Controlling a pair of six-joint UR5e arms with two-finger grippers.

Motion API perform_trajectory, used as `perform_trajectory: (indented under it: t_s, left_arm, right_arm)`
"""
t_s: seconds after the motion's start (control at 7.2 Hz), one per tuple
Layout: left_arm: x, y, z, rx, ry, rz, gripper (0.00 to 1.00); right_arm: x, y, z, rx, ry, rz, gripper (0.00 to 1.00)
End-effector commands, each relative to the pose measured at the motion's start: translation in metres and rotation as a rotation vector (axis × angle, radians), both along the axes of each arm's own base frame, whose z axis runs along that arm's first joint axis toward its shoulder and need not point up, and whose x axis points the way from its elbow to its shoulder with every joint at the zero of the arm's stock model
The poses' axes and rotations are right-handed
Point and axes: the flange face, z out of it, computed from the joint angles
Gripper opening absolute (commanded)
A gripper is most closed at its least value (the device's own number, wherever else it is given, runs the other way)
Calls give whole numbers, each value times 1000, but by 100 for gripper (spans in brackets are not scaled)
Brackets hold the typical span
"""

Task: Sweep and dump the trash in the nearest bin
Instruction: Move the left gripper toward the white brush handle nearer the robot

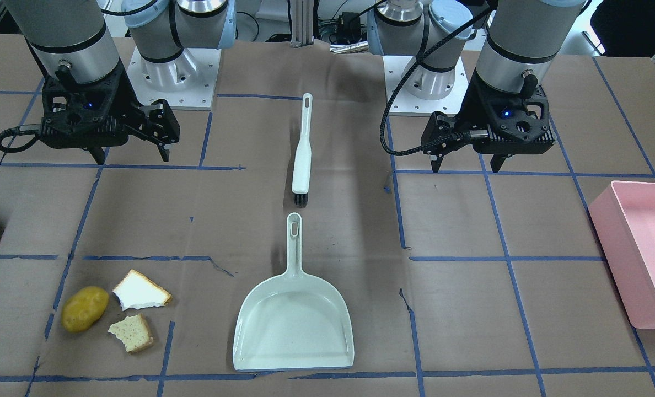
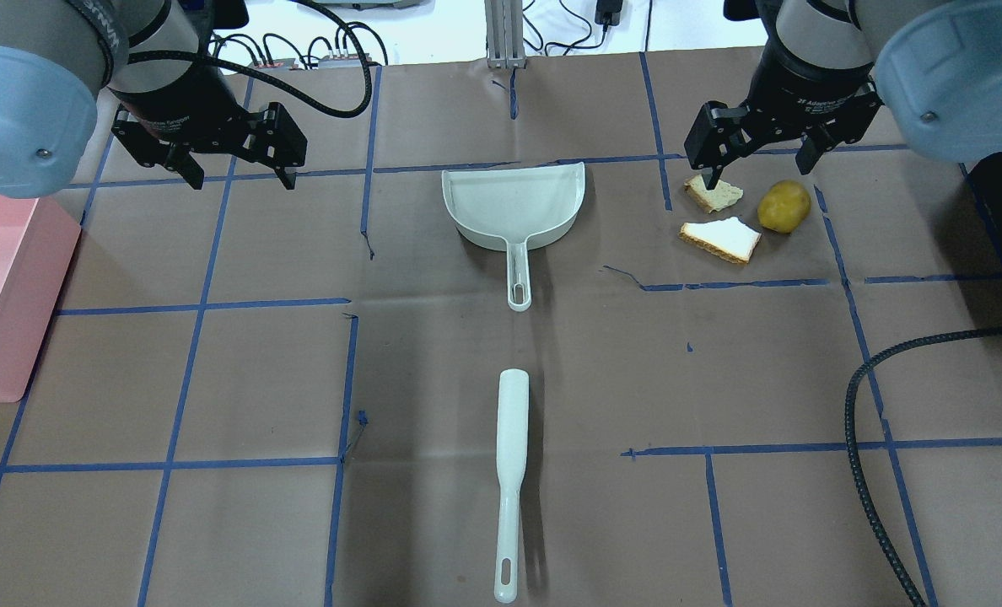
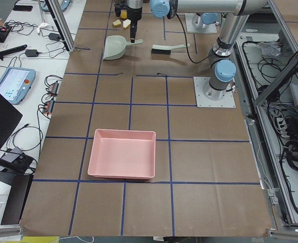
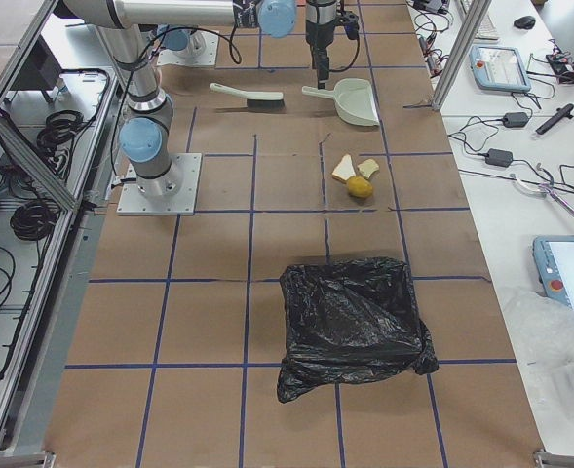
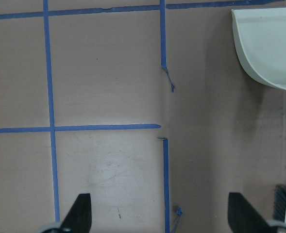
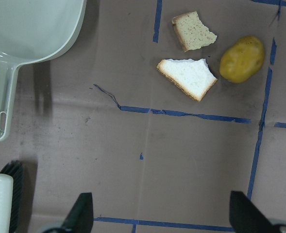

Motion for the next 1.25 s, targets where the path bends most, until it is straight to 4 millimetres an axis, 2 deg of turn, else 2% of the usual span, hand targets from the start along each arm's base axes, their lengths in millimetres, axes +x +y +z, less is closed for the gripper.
perform_trajectory:
  t_s: [0.0, 0.42, 0.56, 1.11]
  left_arm:
    - [0, 2, 2, -7, 0, -1, 100]
    - [-1, -2, 3, -10, 8, 3, 100]
    - [-1, -2, -5, 8, 10, 4, 100]
    - [-6, 0, -12, 26, 11, -2, 100]
  right_arm:
    - [0, 0, -1, 2, 0, 0, 100]
    - [0, 0, -1, 2, 0, 0, 100]
    - [0, 0, -1, 2, 0, 0, 100]
    - [0, 0, -1, 2, 0, 0, 100]
